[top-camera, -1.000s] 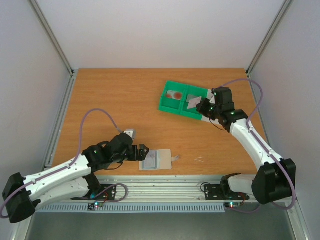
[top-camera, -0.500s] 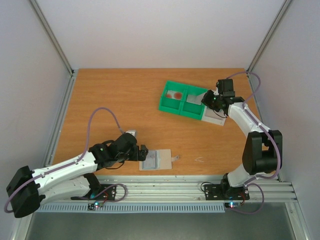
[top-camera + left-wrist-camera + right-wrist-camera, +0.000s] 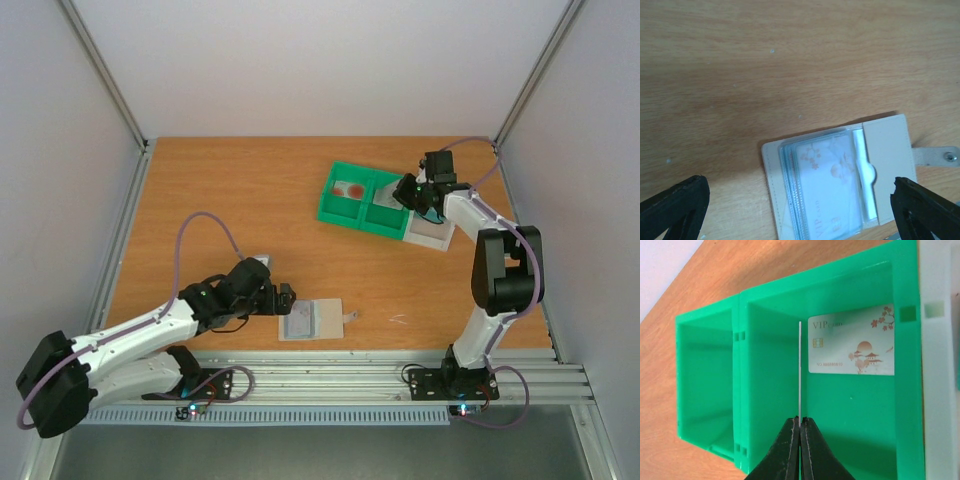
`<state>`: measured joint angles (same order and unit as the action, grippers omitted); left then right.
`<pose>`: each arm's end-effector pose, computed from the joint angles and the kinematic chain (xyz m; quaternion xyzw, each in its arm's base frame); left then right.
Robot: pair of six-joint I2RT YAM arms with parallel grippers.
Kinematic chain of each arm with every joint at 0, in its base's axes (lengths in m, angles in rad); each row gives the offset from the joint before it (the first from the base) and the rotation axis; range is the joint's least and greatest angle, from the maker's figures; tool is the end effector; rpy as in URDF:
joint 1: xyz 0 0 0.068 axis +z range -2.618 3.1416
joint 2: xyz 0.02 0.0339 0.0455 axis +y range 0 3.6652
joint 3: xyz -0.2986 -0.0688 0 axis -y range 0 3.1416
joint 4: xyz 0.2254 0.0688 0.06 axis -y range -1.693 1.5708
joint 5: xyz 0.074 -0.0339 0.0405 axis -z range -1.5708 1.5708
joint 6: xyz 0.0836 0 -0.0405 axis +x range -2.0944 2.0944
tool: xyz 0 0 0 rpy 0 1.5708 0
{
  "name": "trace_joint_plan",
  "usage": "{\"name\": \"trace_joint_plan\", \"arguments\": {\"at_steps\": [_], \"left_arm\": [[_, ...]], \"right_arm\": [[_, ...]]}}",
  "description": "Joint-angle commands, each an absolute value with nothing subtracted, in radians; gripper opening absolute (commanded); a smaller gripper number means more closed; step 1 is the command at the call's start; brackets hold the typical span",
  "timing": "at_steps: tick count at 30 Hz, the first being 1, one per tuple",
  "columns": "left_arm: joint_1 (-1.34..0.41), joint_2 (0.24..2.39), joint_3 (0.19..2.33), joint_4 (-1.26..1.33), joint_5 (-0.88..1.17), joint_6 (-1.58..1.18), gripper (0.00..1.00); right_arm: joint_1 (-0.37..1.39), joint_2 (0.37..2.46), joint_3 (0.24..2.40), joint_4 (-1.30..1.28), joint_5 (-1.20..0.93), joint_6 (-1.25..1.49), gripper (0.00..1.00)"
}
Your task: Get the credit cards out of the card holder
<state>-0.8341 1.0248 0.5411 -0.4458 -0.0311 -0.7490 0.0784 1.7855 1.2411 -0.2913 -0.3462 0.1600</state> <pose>0.1273 -0.1365 0.1907 0.0355 0.9483 -0.2138 0.2320 0.4064 0.0604 0.2266 -0.0243 0.9210 0.2017 0.3323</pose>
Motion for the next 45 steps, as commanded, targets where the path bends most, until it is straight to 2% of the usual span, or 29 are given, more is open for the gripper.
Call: {"name": "trace_joint_plan", "arguments": {"at_steps": [1,24,37,45], "left_arm": [[-0.812,0.979,0.51,-0.365,0.006,-0.734,0.99],[-0.788,1.029,0.557,-0.395,0.065,-0.673,0.99],[-0.789,1.036,0.578,-0.399,0.069,-0.687,0.99],[-0.789,1.051,0.572,-0.392,0.08,-0.7,0.99]], "right_arm": [[0.075,1.833,1.305,-0.271,-0.346,0.151,0.01],[0.075,1.953,1.335,-0.221,-0.353,0.135,0.01],[0.076,2.004,1.437,-0.374,-0.275,0.105,0.12],[0.075,2.007,1.481,-0.434,-0.248,0.106,0.15]]}}
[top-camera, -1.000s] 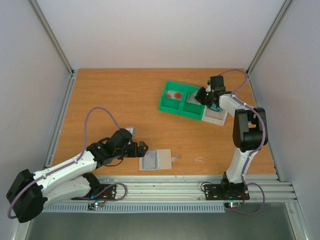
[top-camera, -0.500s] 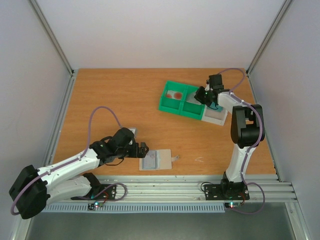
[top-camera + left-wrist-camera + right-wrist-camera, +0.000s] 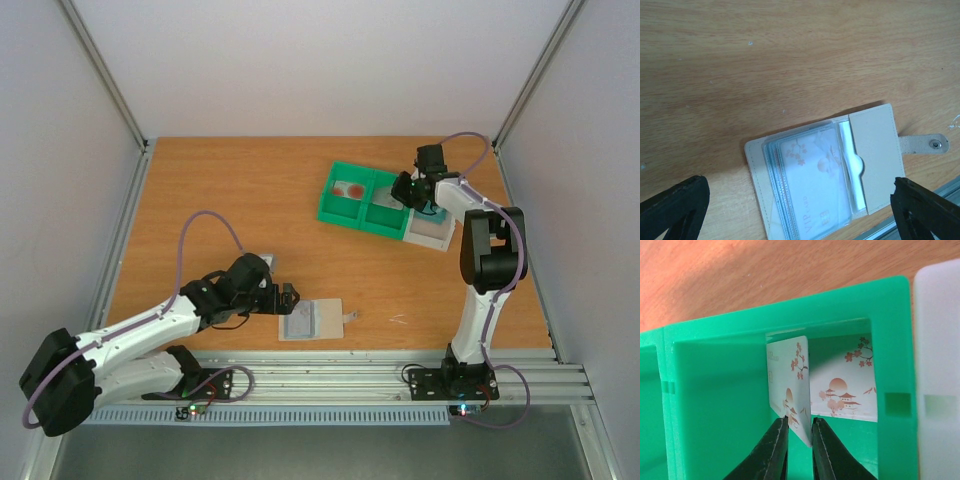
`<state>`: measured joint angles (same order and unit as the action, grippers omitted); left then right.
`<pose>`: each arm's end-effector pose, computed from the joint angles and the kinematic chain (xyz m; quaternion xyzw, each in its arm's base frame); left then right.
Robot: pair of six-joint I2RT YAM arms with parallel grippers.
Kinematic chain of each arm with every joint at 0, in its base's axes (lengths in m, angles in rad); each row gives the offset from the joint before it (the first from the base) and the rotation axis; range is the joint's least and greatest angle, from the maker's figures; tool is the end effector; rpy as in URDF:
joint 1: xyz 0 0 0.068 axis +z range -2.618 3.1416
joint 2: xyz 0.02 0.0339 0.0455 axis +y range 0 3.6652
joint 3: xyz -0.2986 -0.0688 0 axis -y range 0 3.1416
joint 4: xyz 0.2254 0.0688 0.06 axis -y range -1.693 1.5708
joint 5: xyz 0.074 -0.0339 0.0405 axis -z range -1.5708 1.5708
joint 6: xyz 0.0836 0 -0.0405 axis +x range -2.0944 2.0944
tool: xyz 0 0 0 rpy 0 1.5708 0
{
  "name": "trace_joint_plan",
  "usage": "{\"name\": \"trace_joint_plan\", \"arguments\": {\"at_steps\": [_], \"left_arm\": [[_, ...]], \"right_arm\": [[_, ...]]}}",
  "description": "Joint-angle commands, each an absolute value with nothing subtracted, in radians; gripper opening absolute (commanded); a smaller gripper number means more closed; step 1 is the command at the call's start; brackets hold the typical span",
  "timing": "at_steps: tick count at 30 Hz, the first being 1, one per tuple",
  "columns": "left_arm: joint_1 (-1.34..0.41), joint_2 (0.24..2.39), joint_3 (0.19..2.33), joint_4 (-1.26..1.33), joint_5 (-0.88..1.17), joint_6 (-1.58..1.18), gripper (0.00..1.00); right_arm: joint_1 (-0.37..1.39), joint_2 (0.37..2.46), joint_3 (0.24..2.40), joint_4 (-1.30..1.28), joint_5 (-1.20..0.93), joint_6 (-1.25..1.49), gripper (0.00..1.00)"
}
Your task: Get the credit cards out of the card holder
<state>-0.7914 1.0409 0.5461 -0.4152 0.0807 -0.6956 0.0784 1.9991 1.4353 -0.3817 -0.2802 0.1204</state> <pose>0.1305 -0.1417 0.1927 0.0583 0.9434 -0.2475 0.2128 0.4537 0.0588 0.1903 -0.0232 0.9429 0.1624 0.2899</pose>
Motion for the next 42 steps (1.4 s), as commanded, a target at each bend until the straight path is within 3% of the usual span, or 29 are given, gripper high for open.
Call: {"name": "trace_joint_plan", "arguments": {"at_steps": [1,15,32,38,42], "left_arm": [[-0.789,1.05,0.568,-0.389,0.081,-0.704,0.99],[-0.788,1.098,0.546,-0.34,0.142,-0.731,0.97],[-0.787,1.174,0.538,-0.204,0.246,-0.827,0.8],[-0.788,1.197,0.528,-0.209,0.243,-0.833,0.7],[-0.788,1.182,0.479,-0.17,0.23,-0.854,0.69]], "right_arm": [[0.075,2.001,1.484,-0.438,-0.248,0.106,0.16],[0.079,1.878,1.509,-0.62,-0.292,0.123,0.27],[0.218,1.47,1.107,-0.607,-0.527,0.179,0.29],[0.339,1.374,1.026,-0.596,-0.542,0.194,0.29],[0.431,1.351,0.962,-0.566,-0.529,0.236,0.28]]}}
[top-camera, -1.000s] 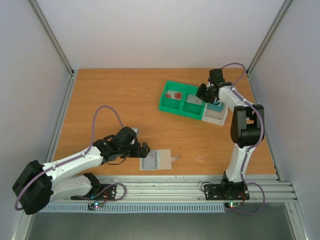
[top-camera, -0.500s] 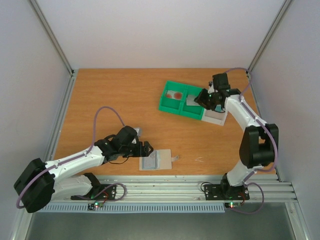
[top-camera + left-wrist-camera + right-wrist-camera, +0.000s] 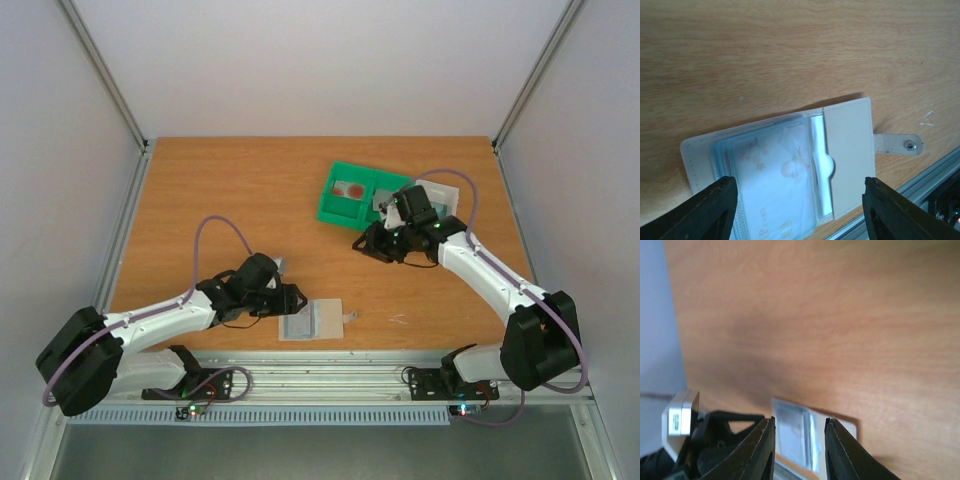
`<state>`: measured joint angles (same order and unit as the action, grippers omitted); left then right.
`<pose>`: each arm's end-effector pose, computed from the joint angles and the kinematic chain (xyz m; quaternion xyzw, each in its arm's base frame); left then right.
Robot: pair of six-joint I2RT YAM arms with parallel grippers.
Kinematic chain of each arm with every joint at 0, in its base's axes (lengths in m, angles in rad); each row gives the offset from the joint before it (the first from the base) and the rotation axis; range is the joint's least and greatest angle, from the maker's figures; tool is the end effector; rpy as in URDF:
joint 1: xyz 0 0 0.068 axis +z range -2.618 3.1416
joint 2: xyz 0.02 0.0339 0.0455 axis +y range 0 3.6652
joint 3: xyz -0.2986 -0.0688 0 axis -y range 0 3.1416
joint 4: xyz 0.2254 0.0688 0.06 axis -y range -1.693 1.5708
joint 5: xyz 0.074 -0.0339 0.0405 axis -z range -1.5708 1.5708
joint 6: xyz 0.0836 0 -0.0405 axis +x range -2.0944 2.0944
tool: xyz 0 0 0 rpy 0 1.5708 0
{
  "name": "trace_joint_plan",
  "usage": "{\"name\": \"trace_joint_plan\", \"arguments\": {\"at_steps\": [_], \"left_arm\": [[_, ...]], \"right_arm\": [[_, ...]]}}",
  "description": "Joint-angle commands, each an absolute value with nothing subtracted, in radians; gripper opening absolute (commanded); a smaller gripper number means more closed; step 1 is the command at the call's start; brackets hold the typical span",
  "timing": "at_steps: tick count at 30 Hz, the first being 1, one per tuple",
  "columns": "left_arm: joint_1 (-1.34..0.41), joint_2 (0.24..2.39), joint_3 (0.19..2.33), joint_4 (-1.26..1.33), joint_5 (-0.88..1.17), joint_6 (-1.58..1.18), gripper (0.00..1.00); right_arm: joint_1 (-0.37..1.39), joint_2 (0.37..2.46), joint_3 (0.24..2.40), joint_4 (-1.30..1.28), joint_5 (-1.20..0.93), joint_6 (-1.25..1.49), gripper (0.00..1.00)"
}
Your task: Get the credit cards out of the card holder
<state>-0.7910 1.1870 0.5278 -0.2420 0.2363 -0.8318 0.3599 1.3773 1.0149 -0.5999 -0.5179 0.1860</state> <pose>0.1404 -0.1698 0.1780 0.0196 0.9385 -0.3133 0.1439 0.2460 0.1368 0.2624 -0.1565 0.9121 0.3133 0.2130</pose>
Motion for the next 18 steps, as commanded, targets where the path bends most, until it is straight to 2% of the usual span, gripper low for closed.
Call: {"name": "trace_joint_plan", "arguments": {"at_steps": [1,9,18], "left_arm": [[-0.787,1.177,0.467,-0.163,0.23,-0.861,0.69],[-0.787,1.136,0.42,-0.16,0.237,-0.884,0.67],[-0.785,1.019,0.415,-0.243,0.194,-0.863,0.68]], "right_arm": [[0.458,1.346,0.945,-0.552,-0.517,0.25,0.28],[0.655,1.381,0.859,-0.419,-0.44,0.362,0.25],[0.826,1.513,0.89,-0.361,-0.371,0.396,0.25]]}}
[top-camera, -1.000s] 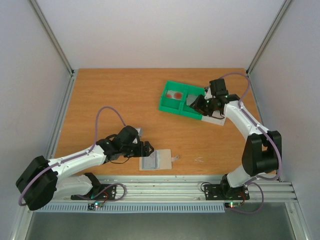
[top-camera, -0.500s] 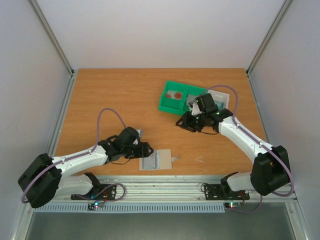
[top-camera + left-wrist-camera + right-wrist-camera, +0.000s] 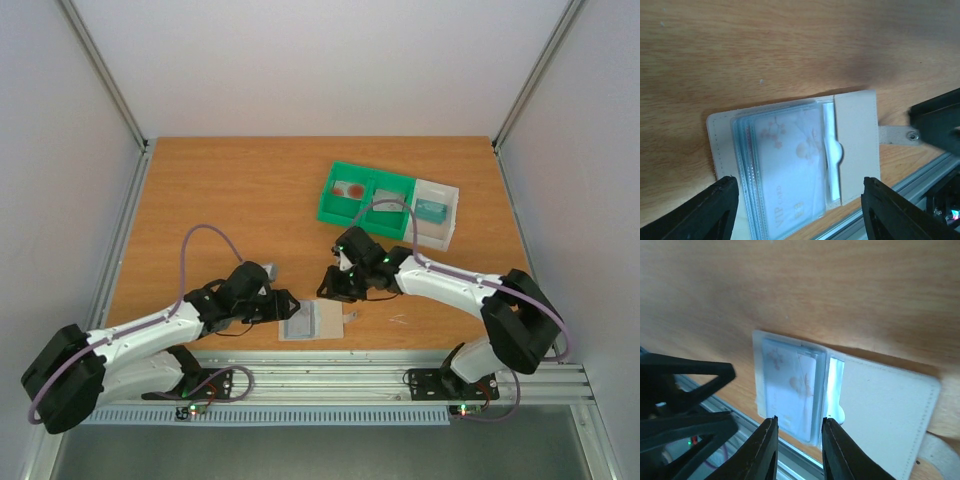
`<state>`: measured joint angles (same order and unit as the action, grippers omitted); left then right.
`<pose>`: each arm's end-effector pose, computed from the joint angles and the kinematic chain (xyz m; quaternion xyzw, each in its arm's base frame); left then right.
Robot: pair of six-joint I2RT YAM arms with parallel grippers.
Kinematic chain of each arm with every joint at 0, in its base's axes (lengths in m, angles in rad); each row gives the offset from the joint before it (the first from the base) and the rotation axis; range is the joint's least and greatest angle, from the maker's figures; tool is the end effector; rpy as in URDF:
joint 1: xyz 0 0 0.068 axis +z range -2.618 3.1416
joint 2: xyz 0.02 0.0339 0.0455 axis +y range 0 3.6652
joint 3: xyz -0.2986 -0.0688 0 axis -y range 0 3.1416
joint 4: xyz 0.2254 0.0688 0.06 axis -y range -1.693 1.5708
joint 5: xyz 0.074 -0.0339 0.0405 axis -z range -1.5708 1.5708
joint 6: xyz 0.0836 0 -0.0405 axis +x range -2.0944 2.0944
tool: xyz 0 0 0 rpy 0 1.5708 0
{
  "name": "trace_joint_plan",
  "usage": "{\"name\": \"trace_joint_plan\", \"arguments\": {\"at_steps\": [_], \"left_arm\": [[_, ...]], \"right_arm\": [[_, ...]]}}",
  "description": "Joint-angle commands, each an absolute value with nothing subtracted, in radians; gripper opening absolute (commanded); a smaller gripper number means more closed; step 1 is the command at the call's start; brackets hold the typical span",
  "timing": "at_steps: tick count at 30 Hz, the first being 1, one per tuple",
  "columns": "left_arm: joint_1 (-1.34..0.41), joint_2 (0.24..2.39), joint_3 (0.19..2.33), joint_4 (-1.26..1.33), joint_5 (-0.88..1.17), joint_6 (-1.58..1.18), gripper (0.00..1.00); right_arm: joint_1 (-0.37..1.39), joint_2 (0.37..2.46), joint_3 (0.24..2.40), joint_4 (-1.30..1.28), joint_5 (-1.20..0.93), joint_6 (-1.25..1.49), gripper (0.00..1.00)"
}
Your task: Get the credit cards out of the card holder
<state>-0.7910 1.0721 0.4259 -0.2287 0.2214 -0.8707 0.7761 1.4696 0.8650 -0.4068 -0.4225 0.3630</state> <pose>0.1226 -0.1501 0.1685 0.0004 0.9351 -0.3203 0.1518 0.1823 0.2270 0.2045 -0.2494 0.9079 0.3153 0.1186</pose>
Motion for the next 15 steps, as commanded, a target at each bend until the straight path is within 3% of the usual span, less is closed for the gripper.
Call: {"name": "trace_joint_plan", "arguments": {"at_steps": [1,15], "left_arm": [[-0.786,1.008,0.411,-0.247,0.191,-0.865,0.69],[-0.785,0.929,0.371,-0.259,0.201,-0.894,0.71]], "right_arm": [[0.836,1.526,0.892,-0.355,-0.361,0.399,0.25],[0.919,1.678,0.925,-0.288,-0.352,0.415,0.23]]}}
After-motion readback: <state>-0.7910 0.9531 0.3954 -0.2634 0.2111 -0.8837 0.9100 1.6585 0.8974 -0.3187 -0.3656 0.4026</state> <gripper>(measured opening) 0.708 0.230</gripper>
